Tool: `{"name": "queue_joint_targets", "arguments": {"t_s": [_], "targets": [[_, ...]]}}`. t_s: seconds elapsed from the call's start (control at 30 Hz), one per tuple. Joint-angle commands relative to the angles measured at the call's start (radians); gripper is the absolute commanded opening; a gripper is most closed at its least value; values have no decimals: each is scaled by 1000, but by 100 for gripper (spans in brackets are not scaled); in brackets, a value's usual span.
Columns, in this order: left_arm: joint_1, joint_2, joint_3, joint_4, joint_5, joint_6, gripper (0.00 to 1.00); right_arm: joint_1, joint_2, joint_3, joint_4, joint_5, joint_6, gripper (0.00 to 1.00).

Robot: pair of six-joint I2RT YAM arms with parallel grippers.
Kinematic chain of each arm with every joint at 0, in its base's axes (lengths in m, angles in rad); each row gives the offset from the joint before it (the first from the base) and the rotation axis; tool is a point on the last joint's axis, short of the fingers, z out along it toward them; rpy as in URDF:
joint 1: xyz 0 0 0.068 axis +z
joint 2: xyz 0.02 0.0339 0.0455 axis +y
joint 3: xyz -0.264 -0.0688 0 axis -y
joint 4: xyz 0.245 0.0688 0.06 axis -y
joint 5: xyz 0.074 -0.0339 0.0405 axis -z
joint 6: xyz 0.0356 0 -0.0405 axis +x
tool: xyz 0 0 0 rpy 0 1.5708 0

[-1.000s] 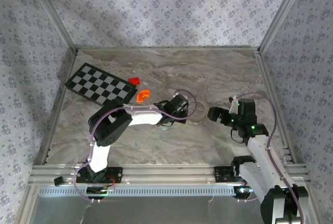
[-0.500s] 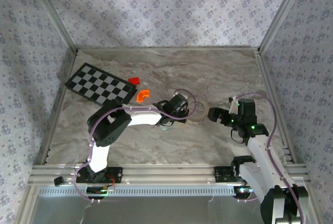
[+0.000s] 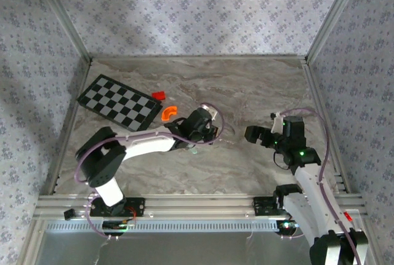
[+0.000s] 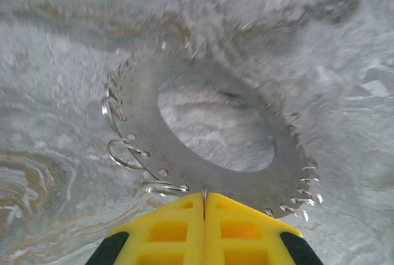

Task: Put the keys on the keyring

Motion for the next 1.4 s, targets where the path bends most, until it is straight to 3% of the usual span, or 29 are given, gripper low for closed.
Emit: {"name": "queue_joint_targets", "arguments": {"t_s": [0.0,0.2,0.47,0.57,0.67,0.77,1.17,1.37], "targets": [[-11,-91,-29,40,2,129,0,44,-55,48,5,-40,-8,99],[-40,-260,-92,99,55,294,0,176,-157,71,53,-41,-24,91],[-44,-479,-146,137,177,392,0,383,-256,94,192,-91,-39,80],[-45,-552,-170,160,233,416,0,453,-262,107,250,-105,-52,69],[-47,-621,-180,158,275,436,0,520,-261,125,299,-116,-72,50],[-49,-672,-163,128,271,435,0,576,-261,156,328,-131,-95,41],[-54,-801,-169,85,340,499,0,627,-203,270,265,-12,-196,23],[-54,-842,-197,130,407,492,0,633,-161,240,340,-51,-210,20]]}}
